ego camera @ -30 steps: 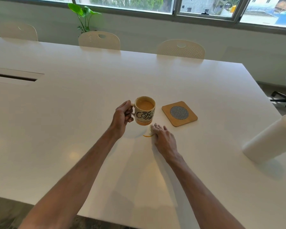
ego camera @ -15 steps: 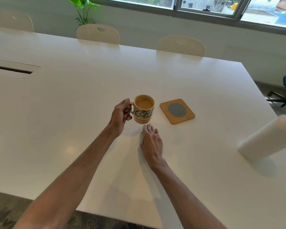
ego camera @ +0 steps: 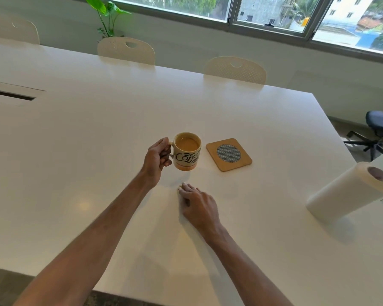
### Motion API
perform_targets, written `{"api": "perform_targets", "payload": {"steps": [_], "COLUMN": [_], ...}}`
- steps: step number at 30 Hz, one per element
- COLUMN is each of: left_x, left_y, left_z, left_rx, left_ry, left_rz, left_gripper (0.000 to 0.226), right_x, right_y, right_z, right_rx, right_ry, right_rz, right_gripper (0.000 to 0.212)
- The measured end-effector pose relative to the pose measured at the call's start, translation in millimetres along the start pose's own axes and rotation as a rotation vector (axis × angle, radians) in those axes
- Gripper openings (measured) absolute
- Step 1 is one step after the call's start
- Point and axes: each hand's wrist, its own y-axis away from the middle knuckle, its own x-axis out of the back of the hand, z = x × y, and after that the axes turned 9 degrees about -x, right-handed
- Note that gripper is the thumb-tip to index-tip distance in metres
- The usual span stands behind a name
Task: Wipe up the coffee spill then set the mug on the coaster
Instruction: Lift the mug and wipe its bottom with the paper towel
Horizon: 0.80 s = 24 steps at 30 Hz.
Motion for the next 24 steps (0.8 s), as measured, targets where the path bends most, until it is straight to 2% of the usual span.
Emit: {"api": "perform_targets", "payload": {"steps": [5,8,11,13,17,22,24], "left_x": [3,7,10,12,12,12,12], "left_y": [-1,-1,0,0,0,0,0], "left_z": [3,5,6,6,6,5,4], "left_rx": [-0.007,-0.007,-0.01,-0.012,-0.018,-0.015,-0.012], "left_ry": [-0.004,-0.027,-0.045,-0.044,-0.029,-0.025,-0.017], "left_rz": [0.006,0.008,0.008,0.014,0.015,0.021,0.019], "left_gripper": [0.041,0.041,0.044,0.044,0.042,0.039,0.039], "right_x": [19,30,39,43,31,8,3], "right_y": [4,-5,-28,-40,-36,-25,-21], "right_z": [26,41,52,57,53,24,6], "right_rx": [-0.075,-0.212,-0.445,-0.509,-0.323,-0.19,-0.075], "right_ry": [0.06,0.054,-0.268,-0.432,-0.318,-0.224,-0.186], "right_rz": [0.079,0.135,0.216,0.19,0.095,0.039,-0.008], "right_gripper": [0.03,0.021,0.016,0.022,0.032,0.034,0.036]}}
